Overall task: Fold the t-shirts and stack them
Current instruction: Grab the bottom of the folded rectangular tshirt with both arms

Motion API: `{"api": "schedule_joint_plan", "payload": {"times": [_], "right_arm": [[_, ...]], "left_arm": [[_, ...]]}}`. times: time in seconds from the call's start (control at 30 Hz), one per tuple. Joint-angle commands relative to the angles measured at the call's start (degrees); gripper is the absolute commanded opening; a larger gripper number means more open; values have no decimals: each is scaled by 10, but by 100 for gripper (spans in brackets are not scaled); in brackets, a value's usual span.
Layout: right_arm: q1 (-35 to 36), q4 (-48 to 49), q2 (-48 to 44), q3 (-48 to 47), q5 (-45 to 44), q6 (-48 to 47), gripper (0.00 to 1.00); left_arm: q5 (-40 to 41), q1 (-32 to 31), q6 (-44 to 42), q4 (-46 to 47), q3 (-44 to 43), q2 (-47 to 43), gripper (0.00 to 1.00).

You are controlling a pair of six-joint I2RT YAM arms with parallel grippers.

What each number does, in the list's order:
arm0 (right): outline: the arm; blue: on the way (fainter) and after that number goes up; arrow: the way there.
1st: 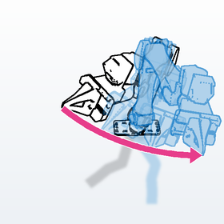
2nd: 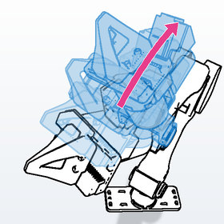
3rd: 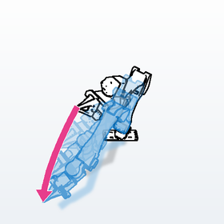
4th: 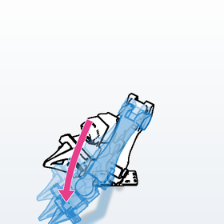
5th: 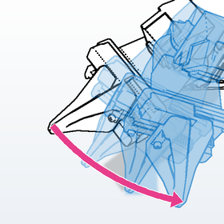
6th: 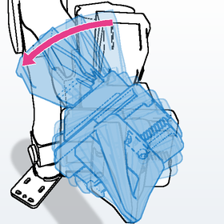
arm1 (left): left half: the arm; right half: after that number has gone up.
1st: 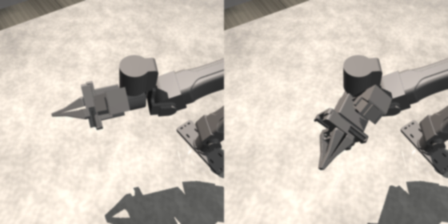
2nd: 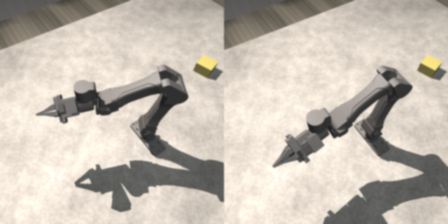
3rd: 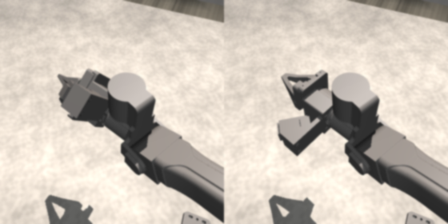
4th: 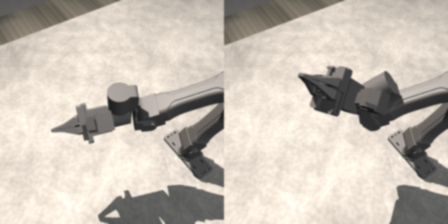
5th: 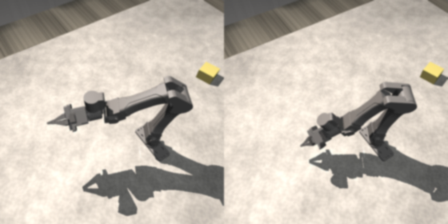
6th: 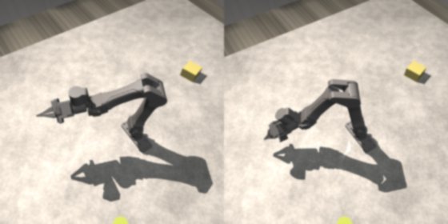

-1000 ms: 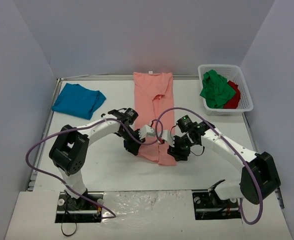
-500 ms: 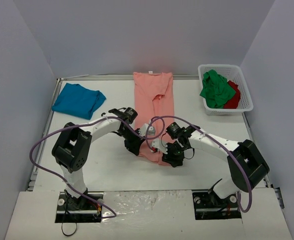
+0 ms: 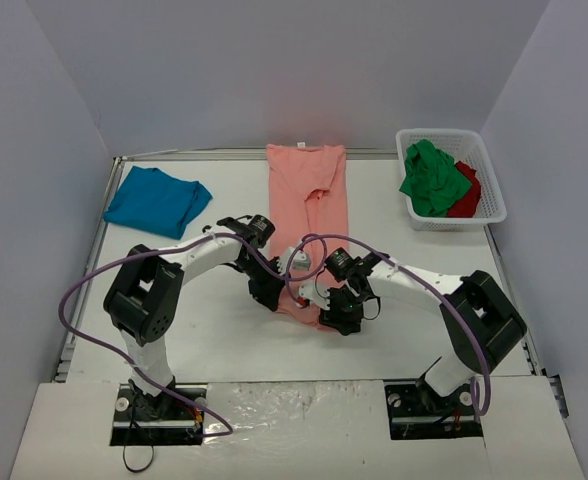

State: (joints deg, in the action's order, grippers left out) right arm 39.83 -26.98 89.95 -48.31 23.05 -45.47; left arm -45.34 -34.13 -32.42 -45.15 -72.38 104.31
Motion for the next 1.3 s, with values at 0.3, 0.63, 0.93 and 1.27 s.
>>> {"api": "schedule_joint_plan", "payload": {"times": [0.3, 0.63, 0.93, 1.27], "right_arm": [[27, 9, 56, 17, -91, 40, 27], [45, 12, 94, -3, -117, 57, 12], [45, -73, 71, -67, -93, 63, 0], [36, -213, 1, -165, -46, 52, 0]], "left_arm": [[-10, 17, -7, -15, -24, -15, 2], [-13, 25, -10, -20, -29, -12, 2], [12, 26, -18, -38, -36, -29, 2], [39, 24, -29, -76, -58, -69, 2]]}}
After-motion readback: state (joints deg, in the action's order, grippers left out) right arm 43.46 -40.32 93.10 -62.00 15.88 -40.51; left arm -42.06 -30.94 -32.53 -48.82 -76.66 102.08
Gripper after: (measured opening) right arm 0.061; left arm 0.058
